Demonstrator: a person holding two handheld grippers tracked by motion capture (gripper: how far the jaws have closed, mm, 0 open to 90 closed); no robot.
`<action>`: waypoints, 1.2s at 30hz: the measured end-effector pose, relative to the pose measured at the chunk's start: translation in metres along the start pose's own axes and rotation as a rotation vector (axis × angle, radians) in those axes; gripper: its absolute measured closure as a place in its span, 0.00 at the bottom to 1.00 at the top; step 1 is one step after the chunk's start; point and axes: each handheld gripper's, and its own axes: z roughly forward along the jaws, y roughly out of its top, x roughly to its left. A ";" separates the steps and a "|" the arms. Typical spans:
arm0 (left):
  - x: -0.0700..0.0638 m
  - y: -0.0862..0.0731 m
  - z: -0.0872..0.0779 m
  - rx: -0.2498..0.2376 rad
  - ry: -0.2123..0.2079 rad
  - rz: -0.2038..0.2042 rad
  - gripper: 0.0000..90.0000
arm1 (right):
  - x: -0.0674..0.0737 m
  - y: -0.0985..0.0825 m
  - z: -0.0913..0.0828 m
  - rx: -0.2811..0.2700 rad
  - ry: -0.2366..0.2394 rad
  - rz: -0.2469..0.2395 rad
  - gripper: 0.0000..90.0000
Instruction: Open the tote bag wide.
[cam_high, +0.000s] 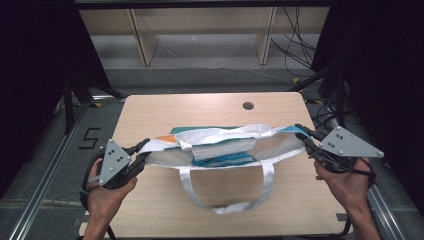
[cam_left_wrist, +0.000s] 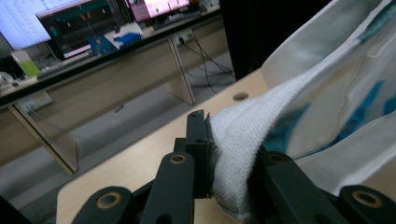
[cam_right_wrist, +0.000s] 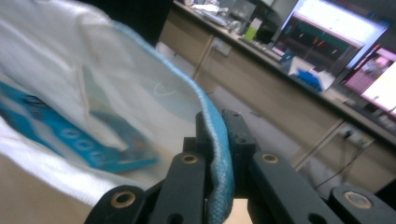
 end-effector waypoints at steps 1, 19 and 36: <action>0.002 0.007 -0.001 -0.020 0.012 0.008 0.89 | -0.003 0.007 -0.002 -0.006 -0.007 -0.019 0.96; 0.013 0.032 0.014 -0.079 -0.012 -0.020 0.89 | -0.037 0.040 0.009 0.016 -0.035 -0.045 0.96; 0.022 -0.018 0.053 0.051 -0.064 -0.137 0.88 | -0.022 -0.016 0.048 0.070 -0.017 0.054 0.96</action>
